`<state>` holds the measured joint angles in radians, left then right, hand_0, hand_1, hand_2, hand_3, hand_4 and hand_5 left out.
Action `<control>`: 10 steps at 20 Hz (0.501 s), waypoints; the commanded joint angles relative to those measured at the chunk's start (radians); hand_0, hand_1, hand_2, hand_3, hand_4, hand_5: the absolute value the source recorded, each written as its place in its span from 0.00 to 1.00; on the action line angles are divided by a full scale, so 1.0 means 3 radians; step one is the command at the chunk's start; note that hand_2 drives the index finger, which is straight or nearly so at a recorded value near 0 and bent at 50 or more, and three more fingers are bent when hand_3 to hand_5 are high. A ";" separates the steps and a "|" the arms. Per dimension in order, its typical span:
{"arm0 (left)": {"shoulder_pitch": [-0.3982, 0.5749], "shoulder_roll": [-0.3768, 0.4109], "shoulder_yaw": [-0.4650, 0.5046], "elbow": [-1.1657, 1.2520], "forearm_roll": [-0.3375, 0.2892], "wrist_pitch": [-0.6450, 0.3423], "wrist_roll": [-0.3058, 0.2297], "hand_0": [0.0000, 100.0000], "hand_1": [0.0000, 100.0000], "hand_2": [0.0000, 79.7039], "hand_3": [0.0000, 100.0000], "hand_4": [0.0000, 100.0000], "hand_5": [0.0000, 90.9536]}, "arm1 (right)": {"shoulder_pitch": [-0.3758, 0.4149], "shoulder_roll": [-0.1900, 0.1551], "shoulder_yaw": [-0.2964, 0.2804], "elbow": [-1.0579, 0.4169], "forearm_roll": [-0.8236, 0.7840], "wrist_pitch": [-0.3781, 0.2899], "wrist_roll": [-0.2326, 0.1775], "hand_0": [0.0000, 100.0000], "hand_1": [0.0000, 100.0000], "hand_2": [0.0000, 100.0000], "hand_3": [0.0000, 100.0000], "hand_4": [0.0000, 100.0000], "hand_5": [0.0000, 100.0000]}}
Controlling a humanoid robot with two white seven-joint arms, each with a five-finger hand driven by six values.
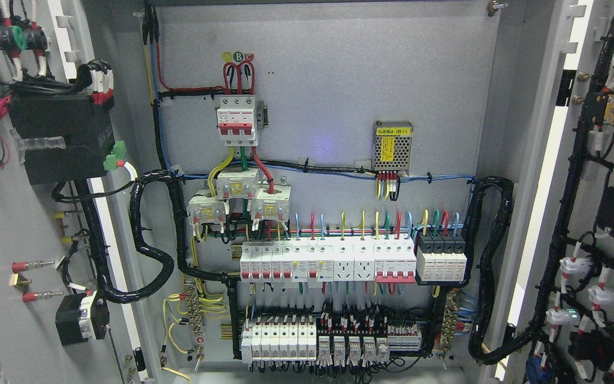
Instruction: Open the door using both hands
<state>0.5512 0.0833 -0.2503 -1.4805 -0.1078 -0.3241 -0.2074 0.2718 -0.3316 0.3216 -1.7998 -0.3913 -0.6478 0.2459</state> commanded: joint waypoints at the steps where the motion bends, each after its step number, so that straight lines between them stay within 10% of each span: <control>1: 0.0101 0.0146 -0.0214 -0.1139 -0.0024 -0.0254 0.0006 0.00 0.00 0.00 0.00 0.04 0.00 | 0.0157 -0.0295 -0.0294 -0.0177 0.0000 -0.0157 0.0009 0.00 0.00 0.00 0.00 0.00 0.00; 10: 0.0101 0.0249 -0.0168 -0.1405 -0.0029 -0.0877 0.0062 0.00 0.00 0.00 0.00 0.04 0.00 | 0.0178 -0.0490 -0.0478 -0.0407 -0.0005 -0.0182 0.0009 0.00 0.00 0.00 0.00 0.00 0.00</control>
<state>0.5765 0.1210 -0.2864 -1.7159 -0.1152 -0.5295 -0.1944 0.3159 -0.4094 0.2526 -1.8530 -0.3917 -0.7002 0.2489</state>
